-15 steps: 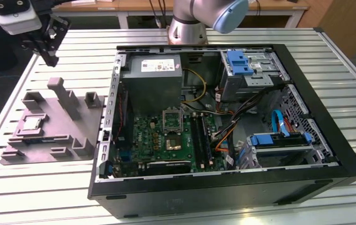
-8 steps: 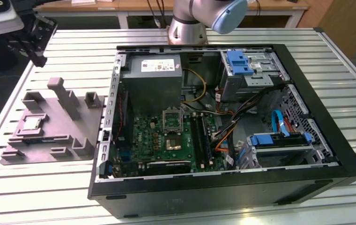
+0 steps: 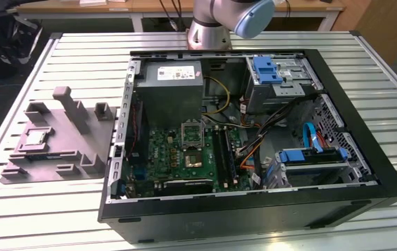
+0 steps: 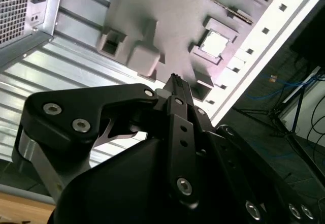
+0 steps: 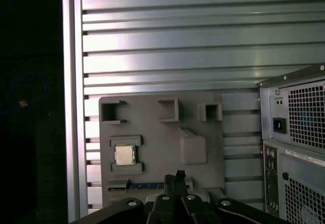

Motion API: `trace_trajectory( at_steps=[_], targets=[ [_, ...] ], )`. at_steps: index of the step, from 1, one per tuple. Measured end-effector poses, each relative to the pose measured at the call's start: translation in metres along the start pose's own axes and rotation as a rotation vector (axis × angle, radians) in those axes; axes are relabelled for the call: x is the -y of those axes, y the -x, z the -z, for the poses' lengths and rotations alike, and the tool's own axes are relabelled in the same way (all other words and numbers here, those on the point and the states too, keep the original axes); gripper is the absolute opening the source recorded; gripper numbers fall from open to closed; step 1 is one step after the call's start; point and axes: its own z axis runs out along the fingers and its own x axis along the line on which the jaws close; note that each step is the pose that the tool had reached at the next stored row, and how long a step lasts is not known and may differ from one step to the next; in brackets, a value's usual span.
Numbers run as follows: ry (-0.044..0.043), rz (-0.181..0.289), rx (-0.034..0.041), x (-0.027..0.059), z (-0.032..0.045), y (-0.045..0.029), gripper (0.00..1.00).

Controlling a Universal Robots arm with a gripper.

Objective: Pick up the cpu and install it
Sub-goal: 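Reach for the cpu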

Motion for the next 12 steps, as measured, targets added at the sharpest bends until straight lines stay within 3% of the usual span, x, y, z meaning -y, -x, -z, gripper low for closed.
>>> trace_trajectory(
  at_steps=[5,12],
  targets=[
    [0.0002,0.000,0.0003,0.0003,-0.0003,-0.0047,0.11],
    [0.0002,0.000,0.0002,0.0021,-0.0013,-0.0347,0.11]
  ],
)
